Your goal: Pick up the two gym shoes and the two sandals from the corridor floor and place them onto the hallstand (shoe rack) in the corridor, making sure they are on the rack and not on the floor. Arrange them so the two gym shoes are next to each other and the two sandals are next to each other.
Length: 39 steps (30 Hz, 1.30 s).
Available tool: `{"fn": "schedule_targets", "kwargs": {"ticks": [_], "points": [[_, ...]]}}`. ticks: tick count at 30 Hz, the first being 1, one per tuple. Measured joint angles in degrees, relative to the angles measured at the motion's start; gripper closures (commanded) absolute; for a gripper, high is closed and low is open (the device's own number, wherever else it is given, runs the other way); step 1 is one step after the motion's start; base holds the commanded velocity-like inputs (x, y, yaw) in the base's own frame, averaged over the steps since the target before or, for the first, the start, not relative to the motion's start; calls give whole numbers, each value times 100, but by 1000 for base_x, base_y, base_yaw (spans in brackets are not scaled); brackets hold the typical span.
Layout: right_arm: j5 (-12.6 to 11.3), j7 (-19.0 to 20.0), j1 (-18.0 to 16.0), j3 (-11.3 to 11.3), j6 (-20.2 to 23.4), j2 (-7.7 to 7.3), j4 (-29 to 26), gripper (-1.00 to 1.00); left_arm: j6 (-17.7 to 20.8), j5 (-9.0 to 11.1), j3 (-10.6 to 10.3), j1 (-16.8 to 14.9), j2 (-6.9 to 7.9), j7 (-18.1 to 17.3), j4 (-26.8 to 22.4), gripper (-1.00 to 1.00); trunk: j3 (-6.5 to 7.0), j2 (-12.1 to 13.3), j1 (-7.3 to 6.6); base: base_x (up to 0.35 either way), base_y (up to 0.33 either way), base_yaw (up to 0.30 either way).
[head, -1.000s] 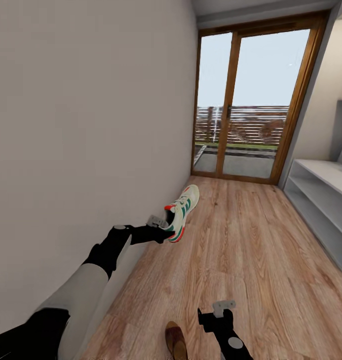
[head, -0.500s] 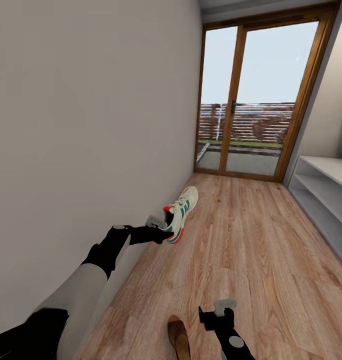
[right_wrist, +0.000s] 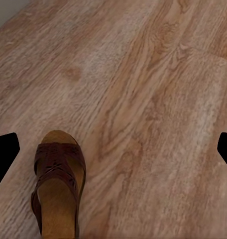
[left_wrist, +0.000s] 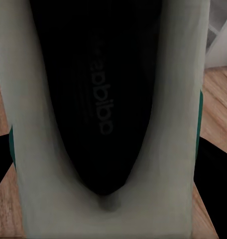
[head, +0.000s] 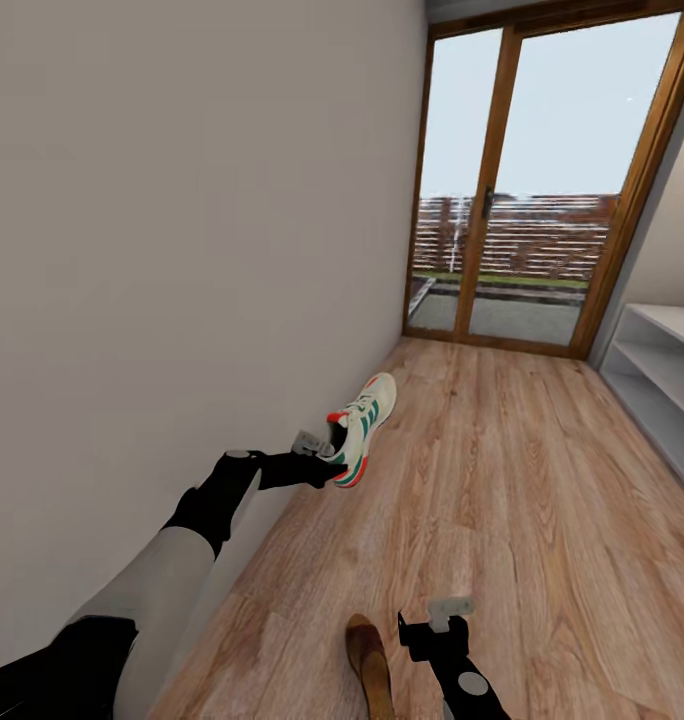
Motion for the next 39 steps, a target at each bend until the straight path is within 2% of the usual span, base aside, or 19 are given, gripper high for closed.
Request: {"fn": "schedule_targets", "kwargs": {"ticks": [3,8,13,16,20,23,26,39], "points": [[0,0,0,0,0,0,0,-100,4,11,1,-5,-10,-23,0,100,-79,-120,66,0,0,105],[-3,6,1,0,1,-9,-1,-100,3,20,5,-12,-6,-281,1,100,-213,-321,176,0,0,33],[-3,8,0,-4,2,-23,-33,-100,0,22,14,-52,-2,-362,1,100,-369,-329,189,0,0,4],[1,2,0,-6,19,-26,-241,-100,5,26,17,-137,-9,-388,1,100,-462,-333,197,0,0,0],[4,0,0,-8,245,-26,-496,-100,6,19,23,-163,-11,-413,2,100,-588,-338,208,0,0,0],[6,-3,-2,-12,691,-26,-834,-100,11,18,25,-161,-7,-420,4,100,-682,-342,215,0,0,0],[6,-7,-2,-11,927,-26,-1037,-100,13,20,30,-159,-4,-421,8,100,-776,-346,223,0,0,0],[-3,-9,-1,0,1100,-18,-1202,-100,15,26,36,-157,-9,-423,11,100,-1183,-364,257,0,0,0]]}}
